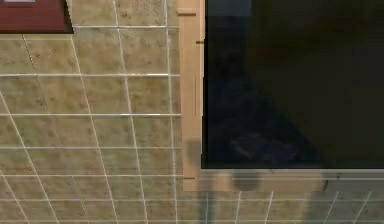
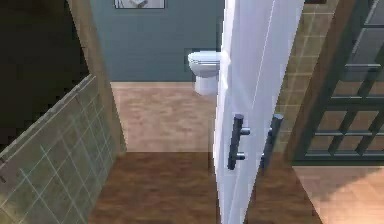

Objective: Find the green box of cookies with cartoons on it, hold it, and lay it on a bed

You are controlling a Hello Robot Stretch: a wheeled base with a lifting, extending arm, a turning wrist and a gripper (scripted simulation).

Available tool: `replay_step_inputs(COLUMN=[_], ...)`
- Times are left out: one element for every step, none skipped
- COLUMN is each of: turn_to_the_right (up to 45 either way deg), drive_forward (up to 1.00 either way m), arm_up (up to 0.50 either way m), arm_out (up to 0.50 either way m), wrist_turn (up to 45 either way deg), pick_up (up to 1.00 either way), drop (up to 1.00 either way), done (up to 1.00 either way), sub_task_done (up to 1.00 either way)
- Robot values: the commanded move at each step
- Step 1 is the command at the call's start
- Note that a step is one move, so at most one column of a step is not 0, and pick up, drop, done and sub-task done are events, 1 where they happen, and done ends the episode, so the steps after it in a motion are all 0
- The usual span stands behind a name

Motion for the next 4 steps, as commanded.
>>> replay_step_inputs(turn_to_the_right=[45.0, 45.0, 45.0, 6.0], drive_forward=[0.0, 0.0, 0.0, 0.0], arm_up=[0.0, 0.0, 0.0, 0.0], arm_out=[0.0, 0.0, 0.0, 0.0], wrist_turn=[0.0, 0.0, 0.0, 0.0], pick_up=[0.0, 0.0, 0.0, 0.0], drop=[0.0, 0.0, 0.0, 0.0], done=[0.0, 0.0, 0.0, 0.0], sub_task_done=[0.0, 0.0, 0.0, 0.0])
